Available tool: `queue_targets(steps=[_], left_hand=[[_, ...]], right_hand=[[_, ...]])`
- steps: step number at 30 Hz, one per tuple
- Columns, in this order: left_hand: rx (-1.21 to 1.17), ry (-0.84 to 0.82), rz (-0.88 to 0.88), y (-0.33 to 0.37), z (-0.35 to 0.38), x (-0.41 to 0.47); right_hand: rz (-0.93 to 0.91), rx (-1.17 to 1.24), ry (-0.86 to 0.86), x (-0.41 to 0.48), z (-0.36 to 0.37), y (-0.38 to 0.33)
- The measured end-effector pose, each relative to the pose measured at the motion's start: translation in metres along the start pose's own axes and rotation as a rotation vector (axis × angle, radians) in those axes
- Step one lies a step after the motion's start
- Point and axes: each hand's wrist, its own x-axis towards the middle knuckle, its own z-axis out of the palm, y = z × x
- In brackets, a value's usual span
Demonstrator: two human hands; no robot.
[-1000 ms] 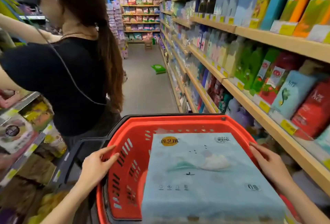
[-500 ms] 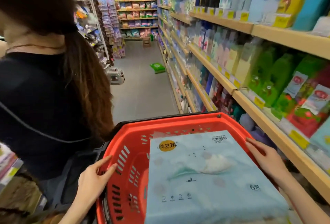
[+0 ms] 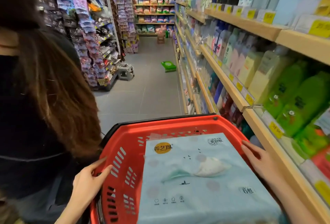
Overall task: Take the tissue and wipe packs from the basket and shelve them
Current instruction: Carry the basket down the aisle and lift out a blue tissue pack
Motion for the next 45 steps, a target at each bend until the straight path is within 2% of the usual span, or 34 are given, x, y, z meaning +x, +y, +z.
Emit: queue_targets(steps=[13, 27, 37, 45], left_hand=[[-0.087, -0.037, -0.091, 0.029, 0.024, 0.077], [0.006, 0.010, -0.011, 0.061, 0.028, 0.196], [0.046, 0.084, -0.003, 0.114, 0.054, 0.323], [0.026, 0.142, 0.008, 0.150, 0.057, 0.426]], right_hand=[[0.028, -0.002, -0.022, 0.099, 0.029, -0.006], [0.039, 0.002, -0.049, 0.202, 0.077, -0.041], [-0.026, 0.034, -0.131, 0.361, 0.133, -0.055], [-0.105, 0.074, -0.161, 0.485, 0.167, -0.111]])
